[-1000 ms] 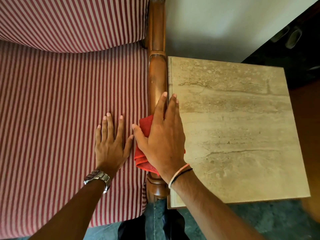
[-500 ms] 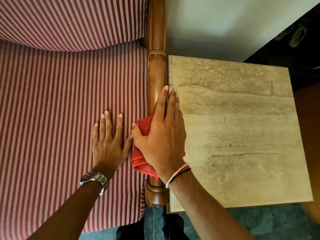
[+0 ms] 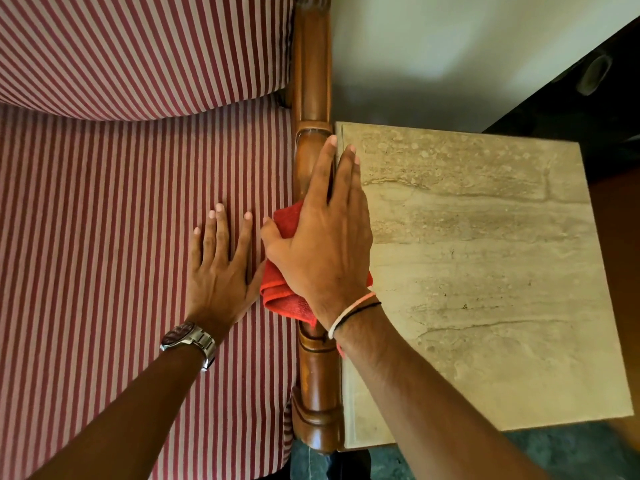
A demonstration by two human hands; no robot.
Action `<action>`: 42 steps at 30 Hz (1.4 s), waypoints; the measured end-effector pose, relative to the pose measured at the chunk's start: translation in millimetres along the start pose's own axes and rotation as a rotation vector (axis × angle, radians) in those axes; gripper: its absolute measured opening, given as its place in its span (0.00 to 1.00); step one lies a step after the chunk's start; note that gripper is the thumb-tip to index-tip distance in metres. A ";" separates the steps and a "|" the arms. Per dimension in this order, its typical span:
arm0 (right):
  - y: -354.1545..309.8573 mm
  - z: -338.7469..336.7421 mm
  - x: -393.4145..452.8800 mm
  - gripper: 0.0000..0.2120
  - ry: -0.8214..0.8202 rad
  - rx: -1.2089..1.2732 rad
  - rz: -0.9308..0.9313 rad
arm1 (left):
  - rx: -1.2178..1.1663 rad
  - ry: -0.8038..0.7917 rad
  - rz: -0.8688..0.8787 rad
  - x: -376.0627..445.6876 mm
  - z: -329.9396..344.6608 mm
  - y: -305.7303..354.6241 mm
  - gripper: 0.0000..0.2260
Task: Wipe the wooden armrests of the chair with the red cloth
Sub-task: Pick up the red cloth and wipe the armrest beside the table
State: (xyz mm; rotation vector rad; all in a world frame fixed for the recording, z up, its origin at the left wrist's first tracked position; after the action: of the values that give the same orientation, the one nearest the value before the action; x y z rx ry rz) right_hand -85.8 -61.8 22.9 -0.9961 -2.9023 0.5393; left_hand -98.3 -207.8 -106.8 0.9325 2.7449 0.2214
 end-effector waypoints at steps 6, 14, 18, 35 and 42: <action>-9.2 0.4 22.6 0.53 0.010 -0.039 -0.002 | 0.035 0.032 0.026 13.9 3.6 -9.1 0.44; -20.1 0.5 50.1 0.54 0.015 -0.061 -0.001 | 0.019 0.018 0.017 29.4 -2.3 -15.4 0.42; -25.9 0.5 65.8 0.55 0.008 -0.065 -0.006 | -0.010 0.055 0.009 31.2 -4.3 -15.4 0.38; -34.7 0.2 90.2 0.53 -0.018 -0.078 -0.038 | 0.056 0.181 0.025 32.3 7.1 -20.0 0.35; -29.7 2.1 75.9 0.44 -0.020 -0.090 -0.072 | 0.060 0.149 -0.003 22.0 12.6 -15.5 0.35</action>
State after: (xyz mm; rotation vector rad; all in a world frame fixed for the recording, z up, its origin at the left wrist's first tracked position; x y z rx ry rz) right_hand -163.9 -38.8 24.2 -0.8957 -2.9908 0.4209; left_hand -120.8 -205.6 -126.0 0.9638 2.9033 0.2174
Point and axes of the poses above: each hand's wrist, its own x-axis towards the middle knuckle, its own z-axis out of the palm, y = z × x, the point moved 3 cm from there along x, towards the middle knuckle, and after that the axes turned 11 degrees about z, right-handed, at the moved point
